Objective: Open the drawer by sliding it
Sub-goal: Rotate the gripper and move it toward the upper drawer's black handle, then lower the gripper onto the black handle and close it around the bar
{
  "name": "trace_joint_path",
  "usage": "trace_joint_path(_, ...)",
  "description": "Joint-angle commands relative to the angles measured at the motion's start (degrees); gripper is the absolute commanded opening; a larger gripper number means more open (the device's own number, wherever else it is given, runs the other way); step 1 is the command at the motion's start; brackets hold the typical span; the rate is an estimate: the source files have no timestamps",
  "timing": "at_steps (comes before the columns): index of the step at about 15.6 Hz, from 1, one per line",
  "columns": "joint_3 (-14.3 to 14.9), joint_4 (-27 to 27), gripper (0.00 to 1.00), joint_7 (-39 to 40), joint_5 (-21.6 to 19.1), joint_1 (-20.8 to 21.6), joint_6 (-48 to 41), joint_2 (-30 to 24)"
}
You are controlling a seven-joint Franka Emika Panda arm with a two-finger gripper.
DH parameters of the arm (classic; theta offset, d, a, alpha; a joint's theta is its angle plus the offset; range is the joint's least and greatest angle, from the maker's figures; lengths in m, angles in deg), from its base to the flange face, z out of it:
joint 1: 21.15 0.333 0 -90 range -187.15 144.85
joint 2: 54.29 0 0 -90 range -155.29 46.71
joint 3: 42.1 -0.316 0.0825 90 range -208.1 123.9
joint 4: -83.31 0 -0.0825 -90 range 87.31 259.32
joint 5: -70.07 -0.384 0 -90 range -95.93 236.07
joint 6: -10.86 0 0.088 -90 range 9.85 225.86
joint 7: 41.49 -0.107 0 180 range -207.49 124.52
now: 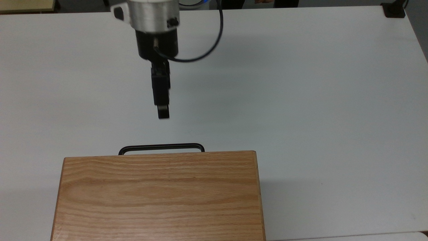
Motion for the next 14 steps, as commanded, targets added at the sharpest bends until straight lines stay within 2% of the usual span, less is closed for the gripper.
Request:
trace_joint_path(1,0.35,-1.08,0.96,-3.97,-0.52,1.27,12.87,4.58)
trace_joint_path(3,0.35,-1.16,0.94,-4.15,-0.61,1.27,20.25,6.52)
trace_joint_path(5,0.26,-1.16,0.84,-4.41,-1.04,1.27,26.24,8.19)
trace_joint_path(7,0.35,-2.82,0.74,-6.60,-2.10,1.18,28.03,9.51)
trace_joint_path(9,0.35,-3.98,0.69,-7.75,-2.01,1.09,28.03,10.30)
trace_joint_path(12,0.35,-4.07,0.55,-7.75,-2.01,1.00,28.12,10.31)
trace_joint_path(13,0.35,-4.07,0.48,-7.67,-1.84,1.00,28.12,10.22)
trace_joint_path(14,0.35,-4.07,0.36,-7.41,-1.75,0.91,28.12,10.22)
